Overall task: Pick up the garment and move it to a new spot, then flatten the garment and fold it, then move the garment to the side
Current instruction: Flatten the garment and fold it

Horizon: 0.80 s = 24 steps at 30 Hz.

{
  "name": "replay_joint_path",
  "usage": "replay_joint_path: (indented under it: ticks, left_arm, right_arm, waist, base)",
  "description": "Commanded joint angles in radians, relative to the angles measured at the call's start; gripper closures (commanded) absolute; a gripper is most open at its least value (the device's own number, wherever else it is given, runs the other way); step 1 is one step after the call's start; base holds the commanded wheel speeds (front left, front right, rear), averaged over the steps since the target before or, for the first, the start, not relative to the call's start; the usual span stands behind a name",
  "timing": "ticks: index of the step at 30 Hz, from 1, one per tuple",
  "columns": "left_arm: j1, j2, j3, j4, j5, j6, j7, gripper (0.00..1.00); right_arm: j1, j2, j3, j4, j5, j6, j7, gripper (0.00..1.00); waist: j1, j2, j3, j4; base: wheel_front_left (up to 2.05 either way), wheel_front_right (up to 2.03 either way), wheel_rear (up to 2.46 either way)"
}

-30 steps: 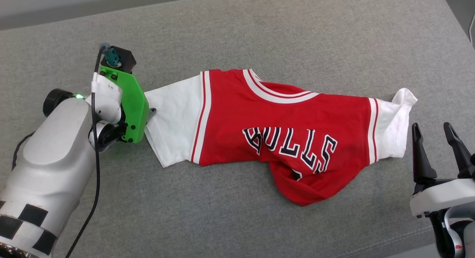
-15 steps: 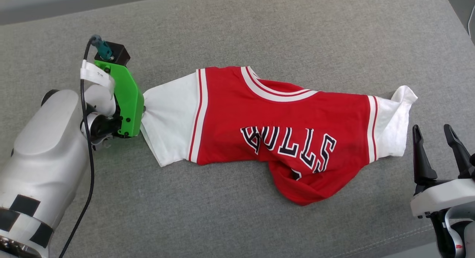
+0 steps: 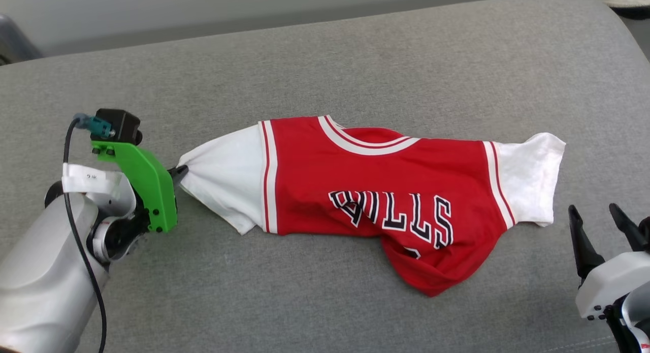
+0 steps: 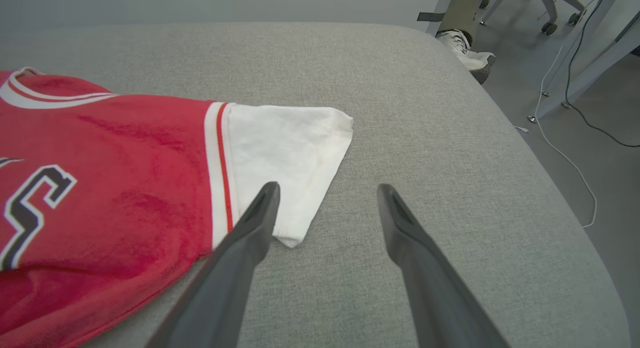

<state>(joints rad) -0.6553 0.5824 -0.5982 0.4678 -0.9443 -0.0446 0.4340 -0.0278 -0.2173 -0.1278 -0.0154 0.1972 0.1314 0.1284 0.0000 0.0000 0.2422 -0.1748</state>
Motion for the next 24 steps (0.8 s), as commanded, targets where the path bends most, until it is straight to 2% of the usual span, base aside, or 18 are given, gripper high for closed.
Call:
replay_joint_path:
  ticks: [1,2,8,13,15,17,24]
  left_arm:
    - [0.042,0.023,0.015,-0.036,-0.022,0.021,-0.007,1.00]
    - [0.091,0.047,0.029,-0.109,-0.033,0.053,-0.011,1.00]
    - [0.248,0.107,0.046,-0.374,-0.060,0.165,0.011,1.00]
    - [0.335,0.143,0.051,-0.593,-0.051,0.261,0.023,1.00]
    - [0.352,0.153,0.050,-0.653,-0.042,0.287,0.028,1.00]
    - [0.362,0.163,0.048,-0.718,-0.030,0.313,0.035,1.00]
    - [0.353,0.172,0.035,-0.842,0.008,0.352,0.051,1.00]
  right_arm:
    - [0.014,-0.008,0.003,-0.003,0.006,-0.001,0.025,0.00]
    - [0.023,-0.016,0.005,-0.008,0.011,-0.001,0.071,0.00]
    - [0.022,-0.064,0.024,-0.038,0.042,-0.001,0.251,0.00]
    - [-0.057,-0.129,0.024,-0.068,0.100,-0.001,0.481,0.00]
    - [-0.104,-0.151,0.025,-0.066,0.129,-0.001,0.572,0.00]
    - [-0.172,-0.214,0.049,-0.059,0.127,-0.001,0.662,0.00]
    - [-0.378,-0.308,0.110,0.053,0.209,-0.001,0.809,0.00]
  waist:
    - [0.0000,0.0000,-0.034,0.041]
    - [0.0000,0.0000,-0.037,0.057]
    - [0.0000,0.0000,-0.028,0.095]
    - [0.0000,0.0000,0.010,0.122]
    - [0.0000,0.0000,0.027,0.131]
    - [0.0000,0.0000,0.052,0.144]
    - [0.0000,0.0000,0.123,0.189]
  base:
    - [0.00,0.00,0.00]
    - [0.00,0.00,0.00]
    - [0.00,0.00,0.00]
    - [0.00,0.00,0.00]
    - [0.00,0.00,0.00]
    - [0.00,0.00,0.00]
    - [0.00,0.00,0.00]
